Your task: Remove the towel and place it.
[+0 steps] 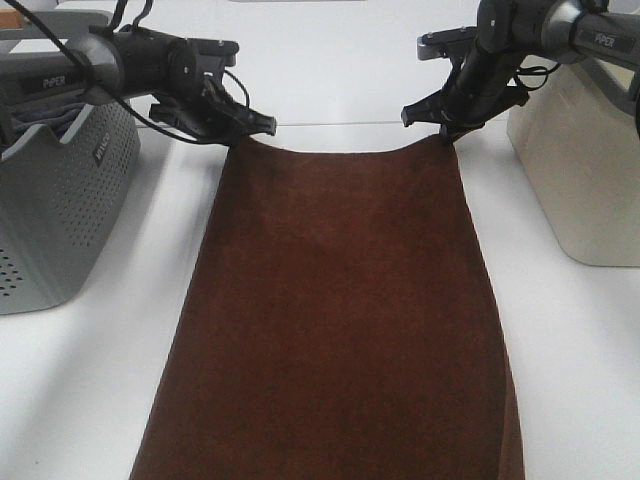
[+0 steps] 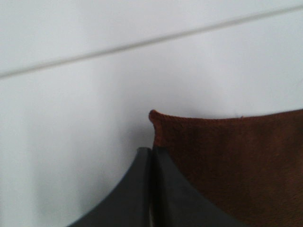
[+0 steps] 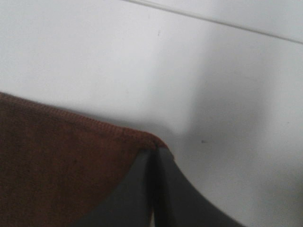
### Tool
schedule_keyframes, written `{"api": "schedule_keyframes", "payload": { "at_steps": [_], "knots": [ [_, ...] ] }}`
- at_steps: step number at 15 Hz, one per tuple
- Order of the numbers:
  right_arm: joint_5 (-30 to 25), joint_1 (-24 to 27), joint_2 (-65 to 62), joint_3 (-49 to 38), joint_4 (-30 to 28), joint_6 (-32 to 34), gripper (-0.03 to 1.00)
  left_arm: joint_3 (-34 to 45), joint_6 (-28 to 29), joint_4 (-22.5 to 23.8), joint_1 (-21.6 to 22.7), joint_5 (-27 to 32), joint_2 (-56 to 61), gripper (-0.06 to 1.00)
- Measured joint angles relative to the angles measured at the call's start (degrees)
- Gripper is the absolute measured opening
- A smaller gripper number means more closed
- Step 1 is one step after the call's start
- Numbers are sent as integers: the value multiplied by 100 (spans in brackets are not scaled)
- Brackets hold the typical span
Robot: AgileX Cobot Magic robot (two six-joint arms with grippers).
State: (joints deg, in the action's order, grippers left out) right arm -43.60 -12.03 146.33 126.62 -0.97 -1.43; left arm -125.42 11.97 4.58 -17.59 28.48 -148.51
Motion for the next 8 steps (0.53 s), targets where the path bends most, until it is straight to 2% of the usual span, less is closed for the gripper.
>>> {"api": "schedule_keyframes", "payload": {
  "at_steps": [4,8],
  "knots": [
    [756,0,-23,0,-252,-109,0,-212,0,74,0,-814,0,0],
    [1719,0,-23,0,-516,-143,0,-212,17,567,17,-1604,-63,0]
  ]
}}
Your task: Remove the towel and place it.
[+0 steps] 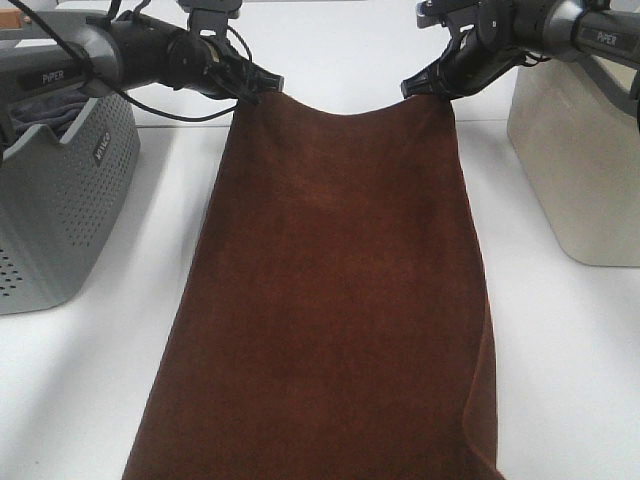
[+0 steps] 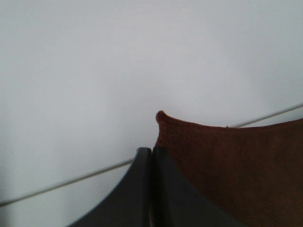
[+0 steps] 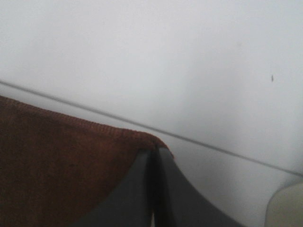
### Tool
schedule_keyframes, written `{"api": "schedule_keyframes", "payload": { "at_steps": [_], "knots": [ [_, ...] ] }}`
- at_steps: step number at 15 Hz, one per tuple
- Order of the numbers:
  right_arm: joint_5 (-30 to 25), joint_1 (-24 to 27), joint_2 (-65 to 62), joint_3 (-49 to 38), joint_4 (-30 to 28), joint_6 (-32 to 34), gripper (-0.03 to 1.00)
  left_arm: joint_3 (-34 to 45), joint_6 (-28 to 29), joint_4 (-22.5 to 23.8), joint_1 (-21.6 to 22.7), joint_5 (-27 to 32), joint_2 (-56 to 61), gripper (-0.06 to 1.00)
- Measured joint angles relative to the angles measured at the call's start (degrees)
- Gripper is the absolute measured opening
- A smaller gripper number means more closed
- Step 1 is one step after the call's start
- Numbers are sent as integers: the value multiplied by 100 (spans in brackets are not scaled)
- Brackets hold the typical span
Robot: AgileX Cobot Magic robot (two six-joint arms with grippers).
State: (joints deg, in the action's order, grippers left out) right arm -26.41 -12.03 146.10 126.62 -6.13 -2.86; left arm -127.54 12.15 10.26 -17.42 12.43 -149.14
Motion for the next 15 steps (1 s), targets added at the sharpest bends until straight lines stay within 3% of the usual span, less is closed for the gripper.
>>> {"api": "schedule_keyframes", "payload": {
  "at_steps": [6,9,11,15],
  "knots": [
    [1289,0,23,0,-298,-6,0,-6,138,52,241,-1409,-327,0],
    [1627,0,223,0,-327,-6,2,-6,132,57,252,-1684,-481,2],
    [1833,0,344,0,-327,-6,18,-6,132,57,252,-1828,-504,11],
    [1960,0,390,0,-327,-6,61,-6,132,57,252,-2131,-504,49]
  ]
}}
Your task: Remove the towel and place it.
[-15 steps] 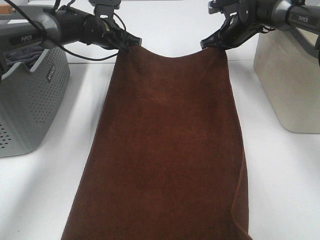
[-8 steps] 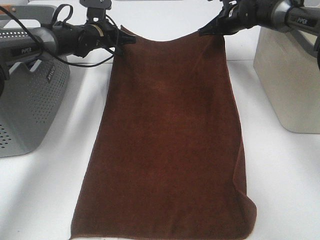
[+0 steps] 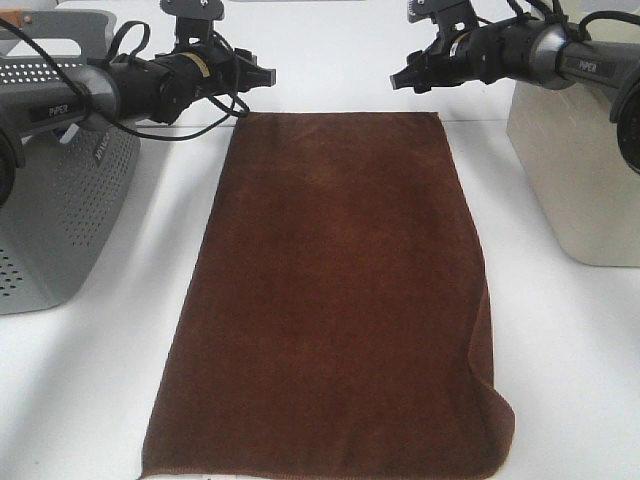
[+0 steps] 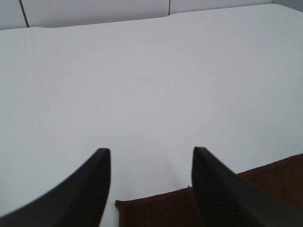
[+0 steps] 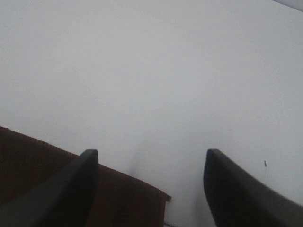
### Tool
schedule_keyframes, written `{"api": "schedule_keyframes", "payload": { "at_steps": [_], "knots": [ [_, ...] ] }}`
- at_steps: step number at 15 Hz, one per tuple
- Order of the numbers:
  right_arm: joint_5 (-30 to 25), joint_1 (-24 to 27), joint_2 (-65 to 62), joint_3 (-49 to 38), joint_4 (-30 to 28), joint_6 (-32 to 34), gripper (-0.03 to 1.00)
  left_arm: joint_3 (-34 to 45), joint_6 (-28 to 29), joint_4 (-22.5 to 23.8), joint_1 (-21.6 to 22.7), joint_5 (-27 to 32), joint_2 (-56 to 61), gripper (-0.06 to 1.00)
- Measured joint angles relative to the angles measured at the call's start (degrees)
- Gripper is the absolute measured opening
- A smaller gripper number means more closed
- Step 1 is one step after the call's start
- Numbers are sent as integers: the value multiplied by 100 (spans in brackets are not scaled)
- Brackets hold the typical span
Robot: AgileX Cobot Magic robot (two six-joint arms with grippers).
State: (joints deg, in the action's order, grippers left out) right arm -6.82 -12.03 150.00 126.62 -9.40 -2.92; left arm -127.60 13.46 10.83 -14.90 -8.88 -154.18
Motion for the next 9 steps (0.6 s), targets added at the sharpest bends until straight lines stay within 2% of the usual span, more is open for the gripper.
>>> {"api": "schedule_keyframes", "payload": {
  "at_steps": [1,2,4,6,7,9],
  "knots": [
    [-6,0,0,0,6,0,66,0,0,0,0,0,0,59],
    [-92,0,0,0,69,0,68,0,0,0,0,23,17,64],
    [-447,0,-115,-17,384,0,69,0,6,0,-17,390,143,67],
    [-1020,0,-476,-17,859,0,70,0,6,-11,-69,957,453,67],
    [-1530,0,-837,-17,1157,0,70,0,6,-23,-155,1593,745,67],
    [-2389,0,-1341,-17,1352,0,70,0,6,-34,-292,2464,1152,67]
  ]
}}
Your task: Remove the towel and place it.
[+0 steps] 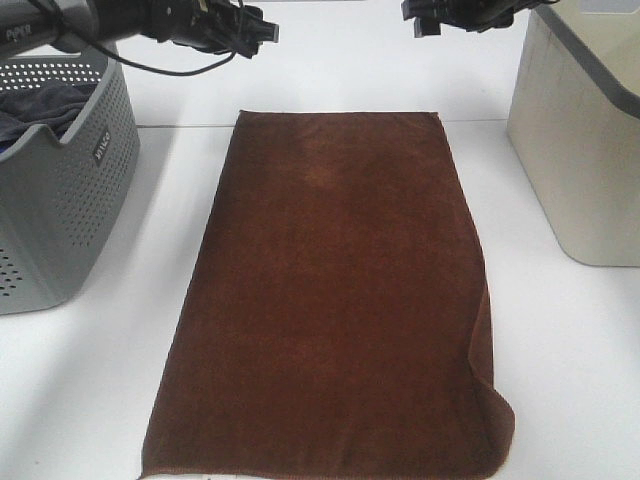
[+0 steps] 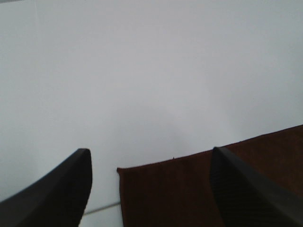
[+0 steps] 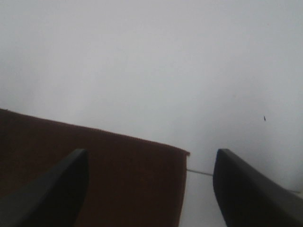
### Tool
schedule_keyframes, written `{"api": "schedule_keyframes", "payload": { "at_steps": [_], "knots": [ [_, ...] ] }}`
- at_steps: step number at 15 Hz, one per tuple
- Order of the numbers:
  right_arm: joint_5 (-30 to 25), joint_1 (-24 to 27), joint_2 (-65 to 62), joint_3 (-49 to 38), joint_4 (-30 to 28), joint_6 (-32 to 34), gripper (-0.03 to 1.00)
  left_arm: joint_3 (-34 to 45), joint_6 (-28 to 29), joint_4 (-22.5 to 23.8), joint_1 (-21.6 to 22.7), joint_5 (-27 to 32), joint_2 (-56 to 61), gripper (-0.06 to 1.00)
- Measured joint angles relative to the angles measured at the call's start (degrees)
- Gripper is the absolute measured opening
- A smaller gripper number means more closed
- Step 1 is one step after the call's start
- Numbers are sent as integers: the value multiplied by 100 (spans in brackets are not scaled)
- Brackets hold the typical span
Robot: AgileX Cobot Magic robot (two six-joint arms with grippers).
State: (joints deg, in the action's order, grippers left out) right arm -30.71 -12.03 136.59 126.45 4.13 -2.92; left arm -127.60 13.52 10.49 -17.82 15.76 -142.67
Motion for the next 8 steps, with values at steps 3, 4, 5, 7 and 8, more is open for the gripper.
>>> {"api": "schedule_keyframes", "payload": {
  "at_steps": [3,4,5,7,8],
  "knots": [
    [-1432,0,-670,0,17,0,70,0,-6,-11,-155,1427,676,67],
    [-1931,0,-882,0,34,0,70,0,-17,-11,-195,1919,940,67],
    [-2361,0,-1060,0,63,0,70,0,-23,-23,-223,2361,1197,67],
    [-3140,0,-1346,0,155,0,70,-6,-23,-40,-241,3283,1684,67],
    [-3547,0,-1421,0,201,0,70,-6,-23,-52,-252,3701,1896,67]
  ]
}}
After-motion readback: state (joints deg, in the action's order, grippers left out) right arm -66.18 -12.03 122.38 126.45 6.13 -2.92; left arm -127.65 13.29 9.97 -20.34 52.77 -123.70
